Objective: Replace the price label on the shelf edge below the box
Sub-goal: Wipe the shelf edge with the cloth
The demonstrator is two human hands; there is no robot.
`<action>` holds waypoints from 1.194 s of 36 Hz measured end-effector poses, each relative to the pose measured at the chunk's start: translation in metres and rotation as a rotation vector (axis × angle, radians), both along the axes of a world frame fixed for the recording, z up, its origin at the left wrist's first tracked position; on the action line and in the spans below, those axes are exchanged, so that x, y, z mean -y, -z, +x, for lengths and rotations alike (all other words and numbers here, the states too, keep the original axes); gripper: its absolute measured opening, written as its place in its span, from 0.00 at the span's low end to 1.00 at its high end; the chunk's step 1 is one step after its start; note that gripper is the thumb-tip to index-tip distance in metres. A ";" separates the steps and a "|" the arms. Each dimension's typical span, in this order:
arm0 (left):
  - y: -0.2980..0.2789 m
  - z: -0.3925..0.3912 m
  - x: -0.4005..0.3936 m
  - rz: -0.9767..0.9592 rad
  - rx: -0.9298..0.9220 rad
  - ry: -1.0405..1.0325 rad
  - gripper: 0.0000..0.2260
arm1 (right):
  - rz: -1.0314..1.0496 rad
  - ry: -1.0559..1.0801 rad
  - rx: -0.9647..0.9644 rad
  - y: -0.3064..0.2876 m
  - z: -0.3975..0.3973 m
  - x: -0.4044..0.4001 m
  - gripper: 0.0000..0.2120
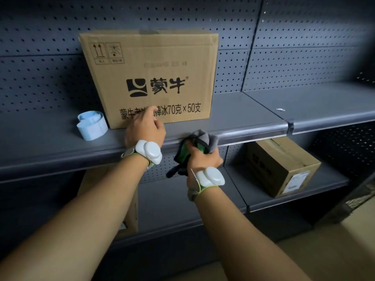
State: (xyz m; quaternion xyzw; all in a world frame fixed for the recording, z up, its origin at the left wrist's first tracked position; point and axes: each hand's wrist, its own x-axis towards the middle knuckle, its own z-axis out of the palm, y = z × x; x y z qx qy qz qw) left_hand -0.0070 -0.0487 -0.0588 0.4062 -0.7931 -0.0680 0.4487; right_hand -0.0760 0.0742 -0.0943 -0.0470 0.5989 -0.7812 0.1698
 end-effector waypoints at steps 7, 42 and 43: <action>0.000 0.008 -0.006 -0.019 0.011 -0.045 0.16 | -0.291 -0.005 0.177 0.006 0.008 0.011 0.14; -0.005 0.005 -0.014 -0.011 0.083 -0.062 0.15 | -0.392 0.070 0.358 0.006 0.004 0.003 0.16; -0.005 0.006 -0.013 -0.012 0.080 -0.067 0.15 | -0.428 0.069 0.358 0.006 0.005 0.004 0.16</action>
